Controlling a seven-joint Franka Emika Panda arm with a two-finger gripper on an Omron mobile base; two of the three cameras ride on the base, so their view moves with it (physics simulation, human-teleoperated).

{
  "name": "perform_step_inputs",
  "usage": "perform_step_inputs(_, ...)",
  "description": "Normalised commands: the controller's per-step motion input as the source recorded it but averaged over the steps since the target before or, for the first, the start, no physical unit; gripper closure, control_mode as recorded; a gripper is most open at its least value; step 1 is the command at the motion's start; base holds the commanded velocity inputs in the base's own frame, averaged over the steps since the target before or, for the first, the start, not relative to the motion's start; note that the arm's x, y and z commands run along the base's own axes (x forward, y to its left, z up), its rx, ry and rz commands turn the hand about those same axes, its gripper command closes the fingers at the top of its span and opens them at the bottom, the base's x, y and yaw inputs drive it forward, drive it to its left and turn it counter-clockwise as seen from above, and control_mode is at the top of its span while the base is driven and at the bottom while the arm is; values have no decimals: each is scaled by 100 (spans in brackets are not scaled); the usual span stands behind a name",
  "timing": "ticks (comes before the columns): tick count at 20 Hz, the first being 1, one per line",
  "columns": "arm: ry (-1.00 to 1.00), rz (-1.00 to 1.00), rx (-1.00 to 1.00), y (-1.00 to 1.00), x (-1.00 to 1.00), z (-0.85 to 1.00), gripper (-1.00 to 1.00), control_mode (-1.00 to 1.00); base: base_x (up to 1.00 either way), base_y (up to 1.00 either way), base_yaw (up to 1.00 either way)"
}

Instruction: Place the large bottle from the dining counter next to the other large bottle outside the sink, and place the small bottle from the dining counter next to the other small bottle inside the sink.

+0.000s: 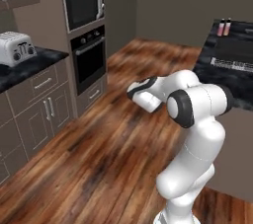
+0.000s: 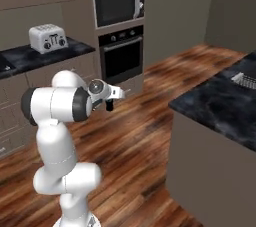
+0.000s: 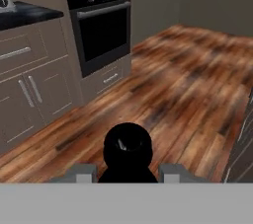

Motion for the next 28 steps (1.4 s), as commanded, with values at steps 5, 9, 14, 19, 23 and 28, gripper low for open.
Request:
perform_step_inputs(5,0,0,0,0,0,0,100,100,50,77,-26)
perform_step_inputs(9,0,0,0,0,0,0,100,100,53,59,-27)
perform_step_inputs(14,0,0,0,0,0,0,100,100,59,47,-29)
perform_step_inputs(19,0,0,0,0,0,0,100,100,82,29,-26)
perform_step_inputs(23,0,0,0,0,0,0,100,100,86,14,-25)
perform_step_inputs(28,0,0,0,0,0,0,100,100,89,9,-25)
